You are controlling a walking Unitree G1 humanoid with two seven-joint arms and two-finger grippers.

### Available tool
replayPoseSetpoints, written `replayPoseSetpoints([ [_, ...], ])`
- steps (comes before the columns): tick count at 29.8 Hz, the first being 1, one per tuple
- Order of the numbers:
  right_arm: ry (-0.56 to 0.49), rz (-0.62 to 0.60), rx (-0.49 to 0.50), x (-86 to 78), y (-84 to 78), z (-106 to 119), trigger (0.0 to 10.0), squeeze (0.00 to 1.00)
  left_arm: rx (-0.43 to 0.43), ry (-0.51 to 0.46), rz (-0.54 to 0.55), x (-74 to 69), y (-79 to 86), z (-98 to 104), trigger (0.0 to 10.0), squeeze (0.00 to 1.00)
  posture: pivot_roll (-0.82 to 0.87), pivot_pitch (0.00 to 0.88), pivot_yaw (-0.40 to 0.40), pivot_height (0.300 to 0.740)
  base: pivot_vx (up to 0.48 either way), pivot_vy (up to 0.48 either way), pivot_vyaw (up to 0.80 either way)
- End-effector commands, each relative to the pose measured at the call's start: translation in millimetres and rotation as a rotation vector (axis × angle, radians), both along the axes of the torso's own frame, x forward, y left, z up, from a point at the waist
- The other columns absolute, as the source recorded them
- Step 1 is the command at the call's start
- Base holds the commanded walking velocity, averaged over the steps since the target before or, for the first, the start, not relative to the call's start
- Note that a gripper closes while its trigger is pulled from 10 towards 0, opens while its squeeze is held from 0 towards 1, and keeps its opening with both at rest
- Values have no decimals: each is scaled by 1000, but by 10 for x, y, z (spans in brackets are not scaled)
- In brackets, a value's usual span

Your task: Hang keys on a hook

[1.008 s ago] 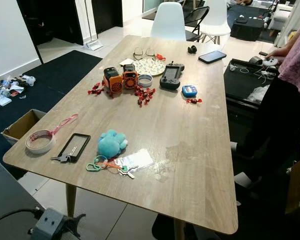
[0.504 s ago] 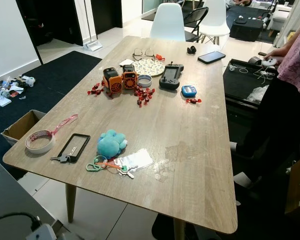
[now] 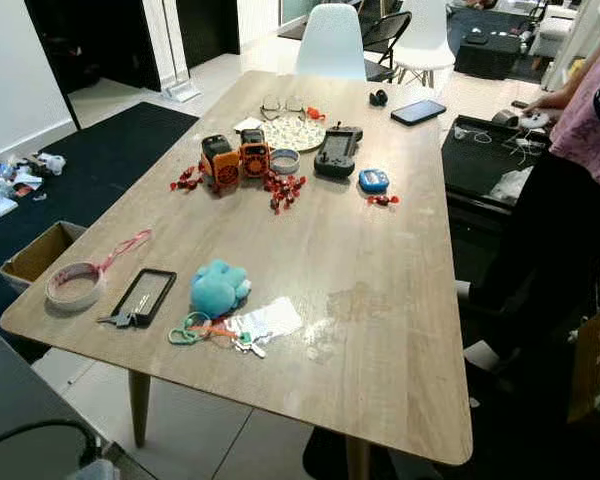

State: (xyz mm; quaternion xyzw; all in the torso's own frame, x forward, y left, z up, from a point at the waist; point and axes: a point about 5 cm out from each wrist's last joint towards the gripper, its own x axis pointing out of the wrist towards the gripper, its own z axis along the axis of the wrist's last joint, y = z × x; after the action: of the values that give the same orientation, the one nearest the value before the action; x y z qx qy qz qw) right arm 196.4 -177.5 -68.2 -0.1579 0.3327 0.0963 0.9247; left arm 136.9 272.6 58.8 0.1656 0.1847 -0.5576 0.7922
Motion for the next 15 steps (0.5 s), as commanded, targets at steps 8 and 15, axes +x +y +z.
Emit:
replayPoseSetpoints([
  [8, 12, 1, 6, -20, 21, -16, 10000, 0, -122, -26, -38, 215, -179, 385, 10000, 0, 29, 67, 8, 740, 0, 0, 0],
  [15, 11, 1, 9, -29, 27, -20, 10000, 0, -410, -81, 34, 517, -496, 860, 10000, 0, 27, 63, 10, 740, 0, 0, 0],
])
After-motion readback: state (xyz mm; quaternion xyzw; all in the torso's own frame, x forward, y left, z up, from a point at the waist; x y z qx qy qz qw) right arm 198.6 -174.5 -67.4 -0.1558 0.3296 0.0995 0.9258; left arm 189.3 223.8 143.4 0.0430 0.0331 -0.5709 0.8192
